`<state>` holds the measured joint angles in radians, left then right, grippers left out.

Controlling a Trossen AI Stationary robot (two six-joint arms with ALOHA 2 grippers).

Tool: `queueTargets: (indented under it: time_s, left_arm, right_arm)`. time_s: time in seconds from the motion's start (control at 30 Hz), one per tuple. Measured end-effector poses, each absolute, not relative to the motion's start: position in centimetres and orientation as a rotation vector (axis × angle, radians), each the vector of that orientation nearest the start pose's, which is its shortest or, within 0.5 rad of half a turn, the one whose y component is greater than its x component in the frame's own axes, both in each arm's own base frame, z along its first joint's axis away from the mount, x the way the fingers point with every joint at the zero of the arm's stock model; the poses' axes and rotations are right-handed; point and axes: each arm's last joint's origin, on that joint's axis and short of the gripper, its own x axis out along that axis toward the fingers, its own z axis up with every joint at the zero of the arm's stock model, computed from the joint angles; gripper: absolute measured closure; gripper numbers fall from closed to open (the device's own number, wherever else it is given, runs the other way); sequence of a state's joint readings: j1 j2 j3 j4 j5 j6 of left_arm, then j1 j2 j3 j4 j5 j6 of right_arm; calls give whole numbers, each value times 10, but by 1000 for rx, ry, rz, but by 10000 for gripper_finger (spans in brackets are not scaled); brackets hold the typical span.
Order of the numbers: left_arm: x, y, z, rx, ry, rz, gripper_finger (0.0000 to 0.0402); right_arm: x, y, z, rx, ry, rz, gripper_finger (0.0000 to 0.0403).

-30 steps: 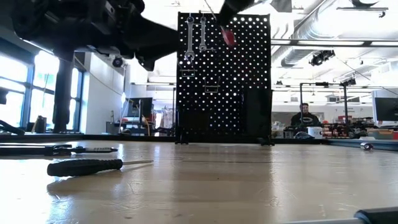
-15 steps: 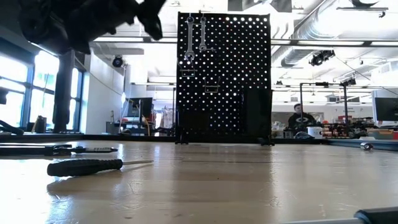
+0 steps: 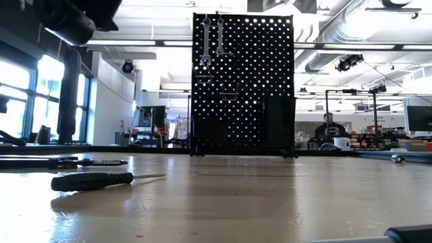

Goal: Hang tools onto peg board
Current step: Put the Allen wrench into the right bin on the pegboard

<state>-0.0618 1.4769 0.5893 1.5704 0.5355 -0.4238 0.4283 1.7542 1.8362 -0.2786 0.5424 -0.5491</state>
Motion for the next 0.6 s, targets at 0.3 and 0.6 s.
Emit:
queueTargets:
  time_s: [0.3,0.6]
  left_arm:
    - [278,-36,294,-226,-569,-821,230]
    - [282,-35,296,-243,-560,-831,214]
  right_arm:
    - [369,157,431,-677,119,17,403]
    - [369,158,434,-701,83,46,403]
